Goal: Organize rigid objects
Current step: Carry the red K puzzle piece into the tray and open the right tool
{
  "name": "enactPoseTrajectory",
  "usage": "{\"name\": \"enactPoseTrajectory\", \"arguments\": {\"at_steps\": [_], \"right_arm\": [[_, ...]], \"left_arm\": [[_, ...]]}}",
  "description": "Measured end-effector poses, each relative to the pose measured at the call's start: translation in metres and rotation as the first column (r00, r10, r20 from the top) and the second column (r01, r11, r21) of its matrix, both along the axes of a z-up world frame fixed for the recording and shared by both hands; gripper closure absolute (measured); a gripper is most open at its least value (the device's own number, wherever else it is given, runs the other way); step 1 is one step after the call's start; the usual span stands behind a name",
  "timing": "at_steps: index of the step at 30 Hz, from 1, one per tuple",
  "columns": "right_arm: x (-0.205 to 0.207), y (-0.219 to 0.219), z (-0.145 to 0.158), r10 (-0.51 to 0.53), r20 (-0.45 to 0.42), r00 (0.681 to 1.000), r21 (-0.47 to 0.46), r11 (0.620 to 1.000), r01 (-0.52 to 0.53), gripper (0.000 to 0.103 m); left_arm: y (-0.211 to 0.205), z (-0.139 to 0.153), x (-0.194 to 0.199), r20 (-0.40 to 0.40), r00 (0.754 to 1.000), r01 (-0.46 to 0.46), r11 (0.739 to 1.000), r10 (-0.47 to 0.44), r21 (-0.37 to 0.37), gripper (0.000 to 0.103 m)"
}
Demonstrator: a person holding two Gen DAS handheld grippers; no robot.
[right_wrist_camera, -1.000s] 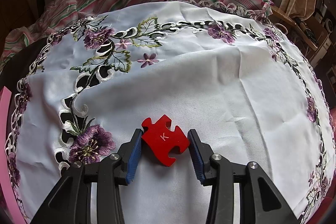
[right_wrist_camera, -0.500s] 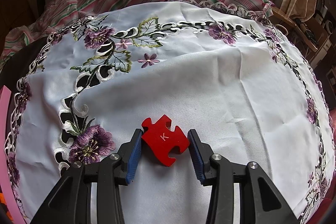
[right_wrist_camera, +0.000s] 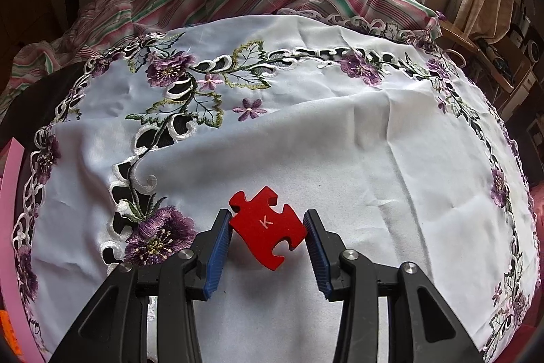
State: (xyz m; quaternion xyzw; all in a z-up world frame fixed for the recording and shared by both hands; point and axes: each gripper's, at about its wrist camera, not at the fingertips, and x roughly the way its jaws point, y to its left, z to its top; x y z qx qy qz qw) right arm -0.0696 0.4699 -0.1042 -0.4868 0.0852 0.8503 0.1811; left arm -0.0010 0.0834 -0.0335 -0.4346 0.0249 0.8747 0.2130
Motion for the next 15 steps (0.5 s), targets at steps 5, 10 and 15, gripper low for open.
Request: {"name": "enactPoseTrajectory", "arguments": {"at_steps": [5,10,15], "right_arm": [[0.001,-0.010,0.011,0.050,-0.056,0.997,-0.013,0.999,-0.051,0.060],[0.002,-0.031,0.018,0.134,-0.100,0.986,-0.040,0.990,-0.138,0.060],[0.001,-0.051,0.016,0.198,-0.095,0.976,-0.037,0.979,-0.202,0.060]], "left_arm": [[-0.012,0.007,0.004,-0.039,0.998,-0.054,0.998,0.052,-0.037,0.059],[-0.025,0.008,0.002,-0.034,0.995,-0.098,0.994,0.097,-0.041,0.059],[-0.038,0.007,0.003,-0.026,0.991,-0.130,0.991,0.129,-0.034,0.059]]}}
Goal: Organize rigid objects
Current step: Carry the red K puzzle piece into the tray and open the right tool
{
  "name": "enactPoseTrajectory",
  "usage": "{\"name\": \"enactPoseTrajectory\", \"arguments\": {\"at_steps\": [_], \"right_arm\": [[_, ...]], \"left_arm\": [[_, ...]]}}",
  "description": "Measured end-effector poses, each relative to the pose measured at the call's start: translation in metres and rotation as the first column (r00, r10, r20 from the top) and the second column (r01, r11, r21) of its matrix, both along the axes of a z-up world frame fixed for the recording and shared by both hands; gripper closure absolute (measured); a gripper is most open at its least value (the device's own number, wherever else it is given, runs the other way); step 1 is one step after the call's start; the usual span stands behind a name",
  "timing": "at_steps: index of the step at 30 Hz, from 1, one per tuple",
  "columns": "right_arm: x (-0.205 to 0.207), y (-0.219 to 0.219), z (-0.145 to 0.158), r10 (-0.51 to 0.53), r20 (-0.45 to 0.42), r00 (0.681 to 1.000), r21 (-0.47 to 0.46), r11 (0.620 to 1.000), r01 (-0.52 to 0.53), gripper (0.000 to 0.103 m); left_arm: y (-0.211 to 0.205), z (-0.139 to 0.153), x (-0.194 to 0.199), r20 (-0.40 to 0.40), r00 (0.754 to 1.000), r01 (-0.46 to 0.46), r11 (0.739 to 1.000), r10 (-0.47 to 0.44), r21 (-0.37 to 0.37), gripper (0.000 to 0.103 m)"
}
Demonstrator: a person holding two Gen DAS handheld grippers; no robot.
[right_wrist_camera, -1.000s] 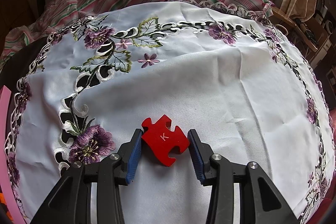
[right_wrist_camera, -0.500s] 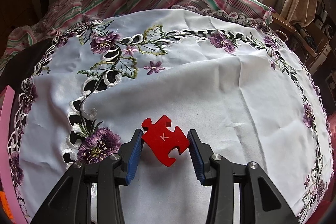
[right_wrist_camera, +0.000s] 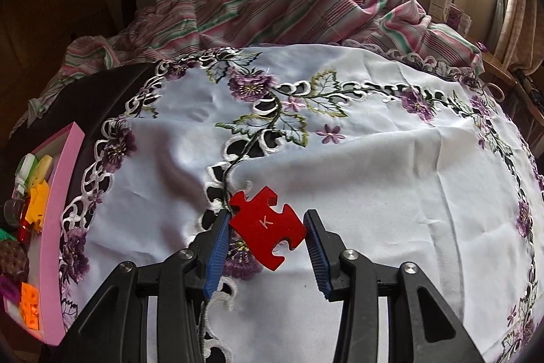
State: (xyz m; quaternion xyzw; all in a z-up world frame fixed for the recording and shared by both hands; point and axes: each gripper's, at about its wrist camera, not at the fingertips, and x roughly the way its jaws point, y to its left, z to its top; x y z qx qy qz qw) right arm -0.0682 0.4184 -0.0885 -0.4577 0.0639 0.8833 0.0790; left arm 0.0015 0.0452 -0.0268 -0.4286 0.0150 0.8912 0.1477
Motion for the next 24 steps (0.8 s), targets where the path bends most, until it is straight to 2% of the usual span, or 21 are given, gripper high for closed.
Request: {"name": "enactPoseTrajectory", "arguments": {"at_steps": [9,13,18,24], "right_arm": [[-0.002,-0.005,-0.014,0.010,0.059,0.998,0.022,1.000,-0.011,0.060],[-0.006,-0.008,-0.028,0.018,0.126,0.992,0.047,0.999,-0.024,0.060],[-0.005,-0.012,-0.022,0.016,0.123,0.992,0.057,0.998,-0.023,0.060],[0.003,-0.038,0.010,0.069,0.046,0.997,0.023,0.997,-0.070,0.060]], "left_arm": [[-0.015,-0.003,0.001,0.007,0.999,-0.042,0.999,0.042,0.000,0.059],[-0.022,-0.004,-0.001,0.014,0.998,-0.066,0.998,0.066,0.003,0.059],[-0.032,-0.007,-0.002,0.022,0.996,-0.086,0.996,0.086,0.009,0.059],[-0.042,-0.012,-0.002,0.029,0.993,-0.113,0.993,0.112,0.019,0.059]]}}
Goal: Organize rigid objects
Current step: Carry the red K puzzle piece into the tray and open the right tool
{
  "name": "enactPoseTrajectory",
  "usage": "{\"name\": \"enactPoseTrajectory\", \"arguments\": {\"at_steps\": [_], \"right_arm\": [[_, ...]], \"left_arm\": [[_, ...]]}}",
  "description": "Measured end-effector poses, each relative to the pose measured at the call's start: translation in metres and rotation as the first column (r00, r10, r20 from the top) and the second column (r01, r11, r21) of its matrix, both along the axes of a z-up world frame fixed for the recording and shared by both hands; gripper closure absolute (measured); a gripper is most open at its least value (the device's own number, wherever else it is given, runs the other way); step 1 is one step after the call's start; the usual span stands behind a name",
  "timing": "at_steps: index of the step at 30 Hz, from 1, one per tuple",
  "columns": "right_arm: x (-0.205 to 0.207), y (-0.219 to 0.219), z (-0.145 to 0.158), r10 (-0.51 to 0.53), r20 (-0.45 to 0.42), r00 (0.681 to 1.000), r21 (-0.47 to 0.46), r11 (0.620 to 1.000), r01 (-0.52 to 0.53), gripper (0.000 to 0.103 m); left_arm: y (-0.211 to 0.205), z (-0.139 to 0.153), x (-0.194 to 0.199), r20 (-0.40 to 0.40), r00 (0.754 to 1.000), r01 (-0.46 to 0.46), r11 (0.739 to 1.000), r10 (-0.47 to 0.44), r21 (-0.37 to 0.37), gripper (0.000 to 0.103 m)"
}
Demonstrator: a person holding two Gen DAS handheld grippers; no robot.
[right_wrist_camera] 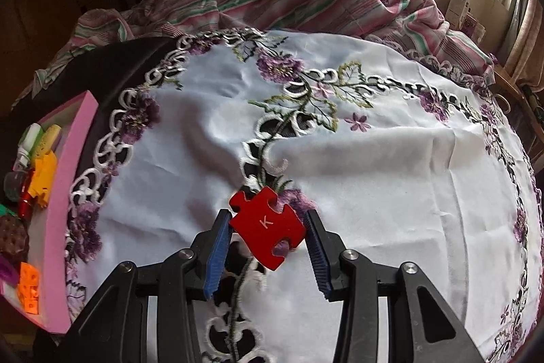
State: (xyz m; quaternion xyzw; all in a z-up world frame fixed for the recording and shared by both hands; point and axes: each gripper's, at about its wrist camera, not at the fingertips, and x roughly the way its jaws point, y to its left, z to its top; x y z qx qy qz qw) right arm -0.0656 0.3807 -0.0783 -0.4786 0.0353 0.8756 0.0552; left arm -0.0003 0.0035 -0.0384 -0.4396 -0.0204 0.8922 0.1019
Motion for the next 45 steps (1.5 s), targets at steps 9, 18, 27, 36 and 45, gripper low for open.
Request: {"name": "enactPoseTrajectory", "arguments": {"at_steps": [9,18,27,36,45], "right_arm": [[0.013,-0.100,0.046,0.246,-0.112,0.963,-0.063,0.965,-0.253,0.060],[0.014,-0.199,0.038,0.443,-0.093,0.892,-0.089,0.888,-0.451,0.060],[-0.013,-0.223,-0.012,0.462,0.067,0.884,-0.095,0.885,-0.455,0.059],[-0.013,-0.218,-0.024,0.439,0.076,0.895,-0.130,0.894,-0.428,0.057],[0.007,-0.213,-0.004,0.413,-0.014,0.910,-0.132,0.902,-0.411,0.056]], "left_arm": [[-0.016,-0.002,-0.001,-0.005,0.999,-0.044,0.999,0.044,0.008,0.060],[-0.024,-0.006,-0.002,0.006,0.998,-0.058,0.998,0.058,0.018,0.060],[-0.028,-0.012,-0.004,0.025,0.998,-0.066,0.998,0.065,0.020,0.060],[-0.023,-0.015,-0.005,0.030,0.998,-0.053,0.998,0.052,0.015,0.059],[-0.021,-0.015,-0.005,0.029,0.998,-0.059,0.998,0.059,0.014,0.059]]}}
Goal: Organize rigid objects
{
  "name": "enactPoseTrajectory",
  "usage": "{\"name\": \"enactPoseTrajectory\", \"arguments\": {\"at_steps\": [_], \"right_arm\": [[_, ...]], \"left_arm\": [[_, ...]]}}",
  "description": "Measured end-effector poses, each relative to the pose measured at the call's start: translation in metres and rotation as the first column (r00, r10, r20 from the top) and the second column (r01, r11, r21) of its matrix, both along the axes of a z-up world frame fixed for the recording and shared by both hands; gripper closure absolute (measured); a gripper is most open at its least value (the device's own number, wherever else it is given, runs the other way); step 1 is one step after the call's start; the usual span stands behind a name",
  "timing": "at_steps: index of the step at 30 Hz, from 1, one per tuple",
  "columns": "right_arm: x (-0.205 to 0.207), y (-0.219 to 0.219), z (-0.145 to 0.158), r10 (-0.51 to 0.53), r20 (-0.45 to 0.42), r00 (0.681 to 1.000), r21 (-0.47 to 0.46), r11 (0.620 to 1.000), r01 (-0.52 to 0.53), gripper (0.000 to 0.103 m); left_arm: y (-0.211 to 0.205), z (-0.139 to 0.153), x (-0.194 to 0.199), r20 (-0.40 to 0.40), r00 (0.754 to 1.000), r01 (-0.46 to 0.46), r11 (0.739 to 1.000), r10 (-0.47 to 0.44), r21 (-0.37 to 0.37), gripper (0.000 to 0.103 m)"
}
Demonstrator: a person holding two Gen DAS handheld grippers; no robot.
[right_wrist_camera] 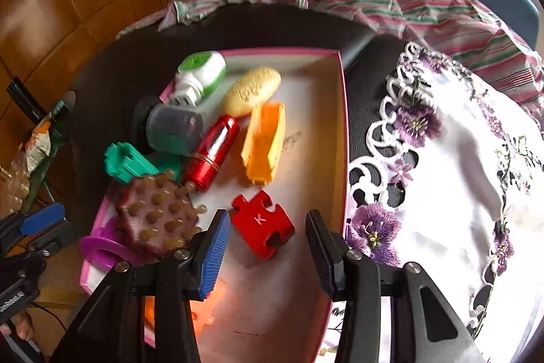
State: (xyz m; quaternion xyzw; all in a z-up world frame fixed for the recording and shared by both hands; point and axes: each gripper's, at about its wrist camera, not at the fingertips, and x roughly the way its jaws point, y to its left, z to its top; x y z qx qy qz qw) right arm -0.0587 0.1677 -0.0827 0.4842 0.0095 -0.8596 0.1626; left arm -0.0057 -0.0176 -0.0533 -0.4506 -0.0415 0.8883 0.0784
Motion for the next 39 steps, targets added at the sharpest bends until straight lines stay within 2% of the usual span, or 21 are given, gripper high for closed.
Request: {"name": "enactPoseTrajectory", "arguments": {"at_steps": [3,6,8,15,17,22,26,33,36,39], "right_arm": [[0.010,-0.005,0.014,0.046,-0.030,0.998,-0.044,0.998,-0.047,0.056],[0.012,-0.021,0.017,0.093,-0.048,0.995,-0.045,0.994,-0.095,0.057],[0.012,-0.027,0.018,0.095,-0.069,0.993,-0.022,0.995,-0.096,0.057],[0.002,-0.021,0.017,0.046,-0.043,0.998,-0.029,0.998,-0.047,0.056],[0.005,-0.019,0.018,0.039,-0.042,0.998,-0.046,0.998,-0.041,0.056],[0.016,-0.016,0.023,0.003,-0.082,0.997,-0.048,0.999,-0.007,0.056],[0.025,-0.015,0.026,-0.047,-0.121,0.992,-0.025,0.999,0.044,0.056],[0.050,-0.011,0.032,-0.133,-0.180,0.975,0.022,0.990,0.140,0.052],[0.060,-0.009,0.032,-0.169,-0.203,0.964,0.042,0.983,0.181,0.052],[0.067,-0.007,0.030,-0.187,-0.211,0.959,0.047,0.978,0.201,0.052]], "left_arm": [[0.000,0.002,0.000,-0.007,1.000,-0.005,1.000,0.005,0.002,0.059],[-0.001,0.004,0.001,-0.013,1.000,-0.007,1.000,0.007,-0.001,0.060],[-0.002,0.005,0.002,-0.015,1.000,-0.009,1.000,0.009,-0.001,0.059],[0.000,0.006,0.003,-0.022,1.000,-0.008,1.000,0.008,-0.014,0.058],[0.001,0.009,0.004,-0.034,0.999,-0.010,1.000,0.009,-0.017,0.052],[0.003,0.019,0.009,-0.070,0.997,-0.021,0.999,0.019,-0.027,0.045],[0.006,0.029,0.016,-0.123,0.992,-0.048,0.997,0.040,-0.057,0.031],[0.009,0.040,0.027,-0.189,0.980,-0.072,0.995,0.057,-0.072,0.017],[0.009,0.045,0.033,-0.208,0.975,-0.094,0.994,0.081,-0.056,0.001],[0.009,0.049,0.038,-0.230,0.969,-0.104,0.993,0.091,-0.045,0.000]]}}
